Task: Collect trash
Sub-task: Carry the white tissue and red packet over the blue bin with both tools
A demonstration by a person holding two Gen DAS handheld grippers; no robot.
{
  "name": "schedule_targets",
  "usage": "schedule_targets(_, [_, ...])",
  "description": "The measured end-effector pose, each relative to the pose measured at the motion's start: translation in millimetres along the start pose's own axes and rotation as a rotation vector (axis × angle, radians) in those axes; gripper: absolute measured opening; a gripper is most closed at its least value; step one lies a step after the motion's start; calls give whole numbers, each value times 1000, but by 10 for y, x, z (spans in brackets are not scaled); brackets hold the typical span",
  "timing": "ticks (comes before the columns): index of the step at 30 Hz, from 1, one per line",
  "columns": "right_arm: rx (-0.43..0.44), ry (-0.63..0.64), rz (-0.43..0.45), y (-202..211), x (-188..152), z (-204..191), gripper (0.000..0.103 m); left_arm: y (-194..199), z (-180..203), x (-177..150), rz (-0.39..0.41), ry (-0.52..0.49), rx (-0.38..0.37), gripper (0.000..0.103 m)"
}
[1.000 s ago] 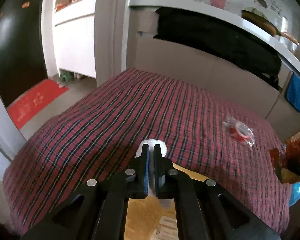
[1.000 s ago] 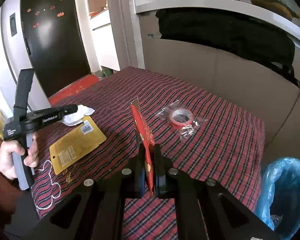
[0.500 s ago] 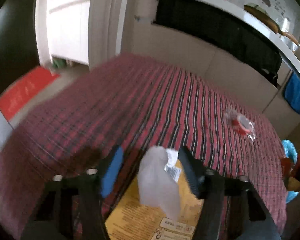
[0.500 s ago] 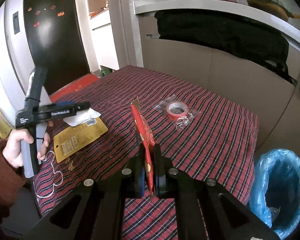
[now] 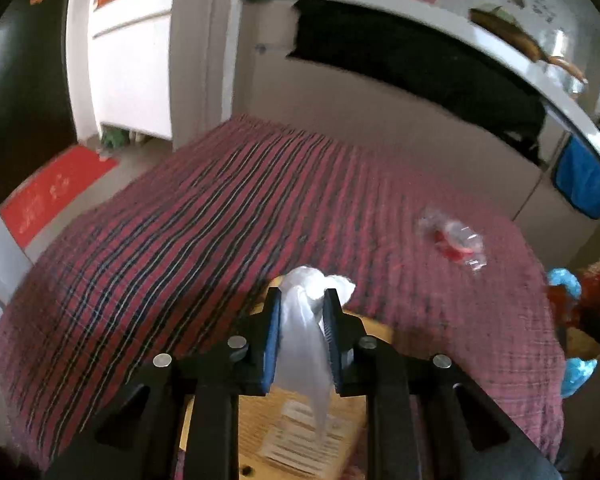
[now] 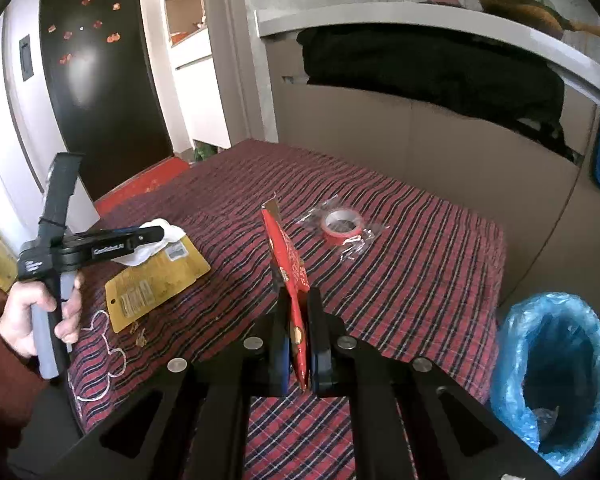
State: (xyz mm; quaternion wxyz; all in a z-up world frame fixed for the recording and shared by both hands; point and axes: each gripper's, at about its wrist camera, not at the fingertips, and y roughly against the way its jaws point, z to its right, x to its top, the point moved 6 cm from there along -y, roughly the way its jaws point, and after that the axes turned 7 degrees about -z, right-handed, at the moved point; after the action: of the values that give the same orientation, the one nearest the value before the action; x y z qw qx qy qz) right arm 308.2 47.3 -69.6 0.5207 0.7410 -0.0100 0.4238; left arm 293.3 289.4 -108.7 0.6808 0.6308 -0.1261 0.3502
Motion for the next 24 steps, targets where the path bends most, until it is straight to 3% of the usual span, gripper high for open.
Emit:
schedule_targets(13, [-84, -54, 178, 905, 57, 465, 6, 1186, 1682, 202, 317, -231, -131, 21])
schedule_targets(24, [-238, -136, 269, 1640, -252, 1186, 6, 1291, 2935, -27, 340, -390, -244, 21])
